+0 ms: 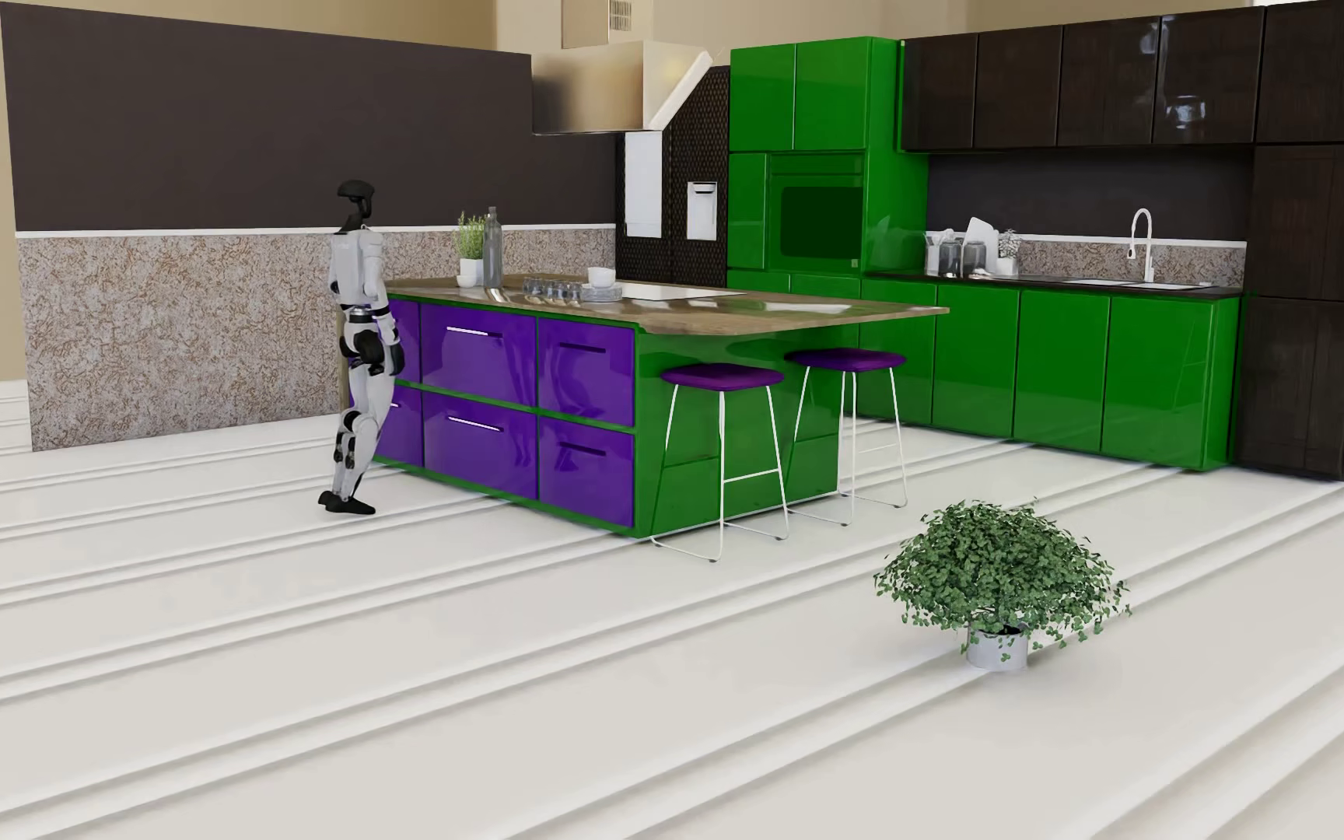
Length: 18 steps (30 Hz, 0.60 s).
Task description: Head to the corner
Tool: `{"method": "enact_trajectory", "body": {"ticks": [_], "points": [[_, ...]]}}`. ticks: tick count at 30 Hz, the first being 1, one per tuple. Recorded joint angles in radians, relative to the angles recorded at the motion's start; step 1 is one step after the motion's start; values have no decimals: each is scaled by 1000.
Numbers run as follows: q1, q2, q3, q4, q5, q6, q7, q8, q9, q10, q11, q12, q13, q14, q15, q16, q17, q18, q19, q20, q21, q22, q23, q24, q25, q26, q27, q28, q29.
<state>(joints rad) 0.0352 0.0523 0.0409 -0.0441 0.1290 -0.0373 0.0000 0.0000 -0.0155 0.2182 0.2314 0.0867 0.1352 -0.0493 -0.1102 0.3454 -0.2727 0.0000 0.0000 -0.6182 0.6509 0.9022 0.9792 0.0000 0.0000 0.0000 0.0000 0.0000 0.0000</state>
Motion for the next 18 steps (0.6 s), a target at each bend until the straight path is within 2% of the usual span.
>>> {"method": "enact_trajectory", "body": {"ticks": [13, 18], "points": [[7, 9, -10, 1, 0, 3, 0, 0, -7, 3, 3, 7, -1, -7, -3, -8, 4, 0, 0, 1, -20, -4, 22, 0, 0, 0, 0, 0, 0], [3, 6, -20, 9, 8, 17, 0, 0, -11, 2, 0, 4, -13, -9, 2, -13, -5, 0, 0, -15, -20, 4, 28, 0, 0, 0, 0, 0, 0]]}}
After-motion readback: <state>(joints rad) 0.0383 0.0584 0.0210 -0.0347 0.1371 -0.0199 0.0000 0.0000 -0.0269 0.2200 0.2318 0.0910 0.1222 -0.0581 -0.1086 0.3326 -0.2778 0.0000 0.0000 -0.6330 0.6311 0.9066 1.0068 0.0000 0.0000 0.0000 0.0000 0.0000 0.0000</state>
